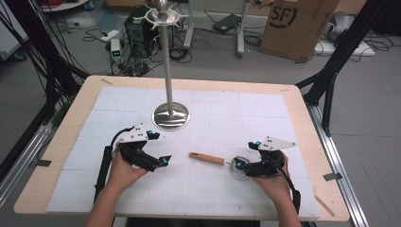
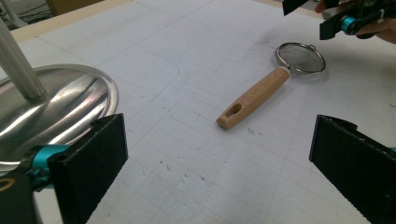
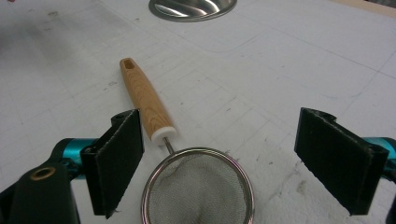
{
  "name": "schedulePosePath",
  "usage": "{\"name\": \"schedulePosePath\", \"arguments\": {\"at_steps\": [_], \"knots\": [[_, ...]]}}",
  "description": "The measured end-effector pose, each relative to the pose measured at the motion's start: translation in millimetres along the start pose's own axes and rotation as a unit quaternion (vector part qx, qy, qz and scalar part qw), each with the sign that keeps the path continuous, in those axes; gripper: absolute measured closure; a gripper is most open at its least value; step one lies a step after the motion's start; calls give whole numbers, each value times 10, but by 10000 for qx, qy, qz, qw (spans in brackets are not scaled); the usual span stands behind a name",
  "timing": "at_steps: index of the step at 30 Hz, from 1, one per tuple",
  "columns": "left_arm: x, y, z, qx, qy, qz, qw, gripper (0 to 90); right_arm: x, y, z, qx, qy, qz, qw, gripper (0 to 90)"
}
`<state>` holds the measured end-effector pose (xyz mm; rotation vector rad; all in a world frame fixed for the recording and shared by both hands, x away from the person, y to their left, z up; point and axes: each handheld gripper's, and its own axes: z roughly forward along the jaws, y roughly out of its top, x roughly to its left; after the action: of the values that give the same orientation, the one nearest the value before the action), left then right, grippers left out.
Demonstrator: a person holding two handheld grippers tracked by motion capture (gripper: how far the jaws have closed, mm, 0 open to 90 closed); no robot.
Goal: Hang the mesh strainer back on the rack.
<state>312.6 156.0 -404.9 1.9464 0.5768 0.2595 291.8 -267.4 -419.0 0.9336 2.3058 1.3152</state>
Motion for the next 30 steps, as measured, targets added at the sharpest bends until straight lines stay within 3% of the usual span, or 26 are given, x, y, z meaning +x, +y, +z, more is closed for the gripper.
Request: {"name": "schedulePosePath", "arguments": {"at_steps": [11, 18, 25, 30], "knots": [[4, 5, -37, -51, 117, 21, 9999, 50, 122, 70, 52, 84, 127, -148, 9998, 148], [26, -7, -68, -57, 147, 6, 9999, 50, 209, 104, 151, 289, 220, -291, 9989, 158], [116, -49, -158, -138, 266, -156, 9994, 50, 256, 129, 255, 503, 265, -394, 9976, 188], [143, -56, -202, -219, 286, -213, 9991, 50, 256, 183, 381, 815, 271, -494, 9951, 217]]}}
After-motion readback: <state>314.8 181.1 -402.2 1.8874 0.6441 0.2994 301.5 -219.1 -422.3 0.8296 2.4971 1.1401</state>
